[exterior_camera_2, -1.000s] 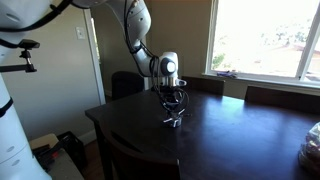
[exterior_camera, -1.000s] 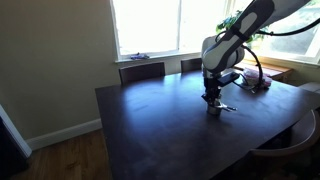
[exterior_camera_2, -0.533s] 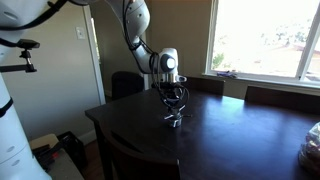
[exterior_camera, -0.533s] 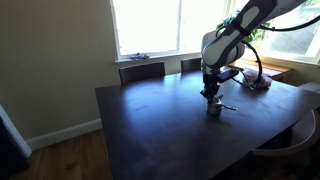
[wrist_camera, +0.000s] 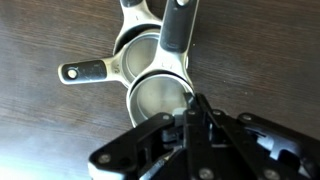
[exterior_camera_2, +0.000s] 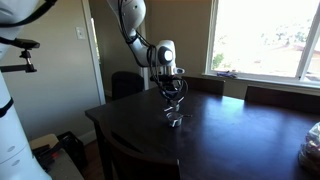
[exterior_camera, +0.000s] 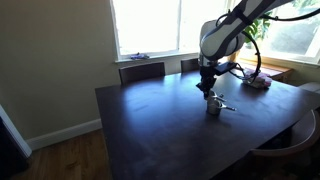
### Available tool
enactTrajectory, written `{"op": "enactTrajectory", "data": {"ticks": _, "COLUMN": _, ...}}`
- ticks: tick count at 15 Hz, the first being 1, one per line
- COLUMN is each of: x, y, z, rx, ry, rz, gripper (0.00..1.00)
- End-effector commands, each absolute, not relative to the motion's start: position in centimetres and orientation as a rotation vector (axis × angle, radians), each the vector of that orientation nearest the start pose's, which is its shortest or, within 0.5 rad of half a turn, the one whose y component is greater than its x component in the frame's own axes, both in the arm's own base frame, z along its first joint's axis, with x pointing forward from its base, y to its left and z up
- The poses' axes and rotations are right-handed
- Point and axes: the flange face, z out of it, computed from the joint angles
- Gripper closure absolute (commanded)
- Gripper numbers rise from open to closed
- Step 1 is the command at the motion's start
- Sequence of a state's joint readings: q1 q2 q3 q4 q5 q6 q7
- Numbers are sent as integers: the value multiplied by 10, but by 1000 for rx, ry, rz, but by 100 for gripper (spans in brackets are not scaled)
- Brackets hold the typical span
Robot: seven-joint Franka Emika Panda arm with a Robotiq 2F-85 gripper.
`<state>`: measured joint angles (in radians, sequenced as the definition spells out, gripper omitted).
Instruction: Unstack the pots on the table
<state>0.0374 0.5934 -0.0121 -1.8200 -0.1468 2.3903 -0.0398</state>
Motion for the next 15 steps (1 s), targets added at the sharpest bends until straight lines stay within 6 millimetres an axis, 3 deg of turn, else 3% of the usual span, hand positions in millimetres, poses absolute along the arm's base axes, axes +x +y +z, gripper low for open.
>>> {"op": "enactTrajectory", "data": {"ticks": 1, "x": 636, "y": 41, "z": 232, "rx": -3218, "ry": -364, "rz": -45, "gripper": 95}}
{"op": "enactTrajectory", "data": {"ticks": 4, "x": 640, "y": 65, "z": 232, "rx": -3194, "ry": -418, "rz": -103, "gripper": 95}}
{"op": "enactTrajectory", "data": {"ticks": 7, "x": 645, "y": 89, "z": 220, "rx": -3171, "ry": -458, "rz": -178, "gripper": 95}}
{"op": "enactTrajectory", "data": {"ticks": 11, "x": 647, "y": 106, "z": 201, "rx": -3147, "ry": -509, "rz": -248, "gripper": 95}}
{"op": "enactTrajectory", "data": {"ticks": 15, "x": 647, "y": 110, "z": 183, "rx": -3137, "ry": -519, "rz": -265, "gripper": 96}}
